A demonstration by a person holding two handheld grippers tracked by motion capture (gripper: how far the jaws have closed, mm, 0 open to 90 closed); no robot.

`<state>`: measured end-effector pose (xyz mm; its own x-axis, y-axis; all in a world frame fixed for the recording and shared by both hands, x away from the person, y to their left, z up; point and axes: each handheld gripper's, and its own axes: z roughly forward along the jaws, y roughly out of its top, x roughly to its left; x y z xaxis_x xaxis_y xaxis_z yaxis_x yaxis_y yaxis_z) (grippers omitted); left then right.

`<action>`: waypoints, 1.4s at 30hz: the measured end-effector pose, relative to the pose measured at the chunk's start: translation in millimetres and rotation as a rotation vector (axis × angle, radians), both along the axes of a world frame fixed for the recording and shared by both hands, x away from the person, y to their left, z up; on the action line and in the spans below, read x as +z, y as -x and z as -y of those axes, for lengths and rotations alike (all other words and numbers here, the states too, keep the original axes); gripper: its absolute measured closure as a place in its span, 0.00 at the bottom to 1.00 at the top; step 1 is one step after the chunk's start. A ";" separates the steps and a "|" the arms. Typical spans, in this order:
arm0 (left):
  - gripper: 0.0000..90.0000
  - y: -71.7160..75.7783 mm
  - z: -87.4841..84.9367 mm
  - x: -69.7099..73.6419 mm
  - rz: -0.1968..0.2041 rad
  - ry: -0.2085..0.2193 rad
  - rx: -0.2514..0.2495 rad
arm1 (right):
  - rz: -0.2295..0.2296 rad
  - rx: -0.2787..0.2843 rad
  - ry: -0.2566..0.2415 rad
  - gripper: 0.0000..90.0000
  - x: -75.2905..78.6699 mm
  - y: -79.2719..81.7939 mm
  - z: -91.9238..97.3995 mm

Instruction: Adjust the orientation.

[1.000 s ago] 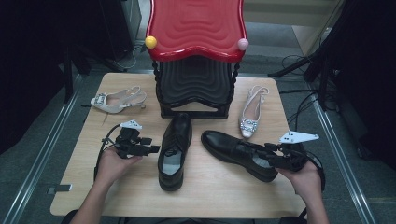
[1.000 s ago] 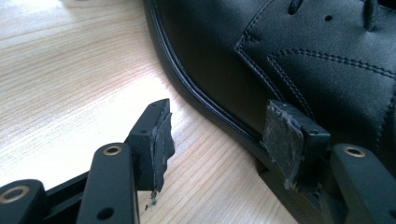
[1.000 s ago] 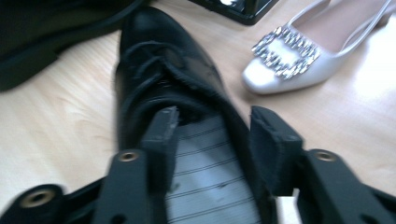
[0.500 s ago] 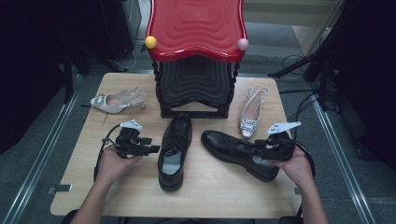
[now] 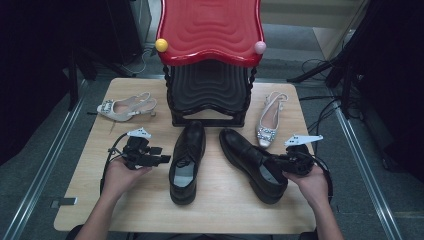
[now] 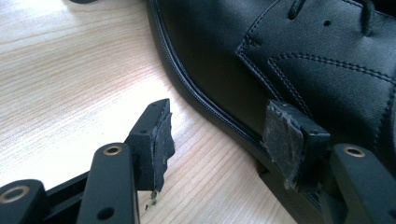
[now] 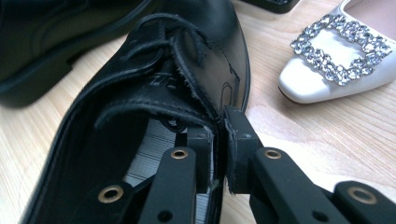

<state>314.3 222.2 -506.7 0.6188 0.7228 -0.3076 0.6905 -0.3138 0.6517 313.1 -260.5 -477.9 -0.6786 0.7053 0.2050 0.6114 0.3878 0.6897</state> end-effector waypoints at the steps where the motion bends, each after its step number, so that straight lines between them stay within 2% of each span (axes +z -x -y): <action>1: 0.47 0.1 -0.1 0.1 0.000 0.001 0.001 | 0.001 -0.011 -0.005 0.94 0.6 0.2 -1.5; 3: 0.47 0.1 -0.5 0.3 0.000 0.005 0.001 | 0.003 -0.019 -0.020 0.94 2.1 0.6 -5.3; 7: 0.47 -0.2 -1.4 0.5 0.001 0.013 0.005 | 0.033 -0.048 -0.016 0.94 9.4 3.5 -18.1; 10: 0.47 0.3 -0.4 0.6 0.003 0.012 0.006 | 0.032 -0.074 -0.018 0.94 13.0 3.0 -29.1; 12: 0.47 0.5 -0.3 0.9 0.003 0.013 0.002 | 0.032 -0.083 -0.007 0.94 12.9 2.8 -37.8; 17: 0.47 0.5 -0.5 1.0 0.005 0.015 0.003 | 0.039 -0.100 0.059 0.94 5.7 4.1 -59.5; 21: 0.47 0.4 0.0 0.8 0.004 0.018 0.000 | 0.041 -0.119 0.071 0.93 3.4 8.4 -68.6; 26: 0.47 0.7 1.3 0.7 0.005 0.011 -0.004 | 0.013 -0.111 0.050 0.89 0.4 13.2 -75.9; 32: 0.47 0.6 0.9 0.5 0.004 0.015 -0.005 | 0.008 -0.102 0.051 0.89 0.4 16.5 -85.2; 39: 0.47 0.8 2.1 0.4 0.004 0.012 -0.010 | -0.033 -0.103 -0.001 0.84 -0.6 19.6 -92.9; 42: 0.47 0.6 2.1 0.2 0.003 0.015 -0.012 | -0.031 -0.080 -0.014 0.82 -1.5 20.5 -95.9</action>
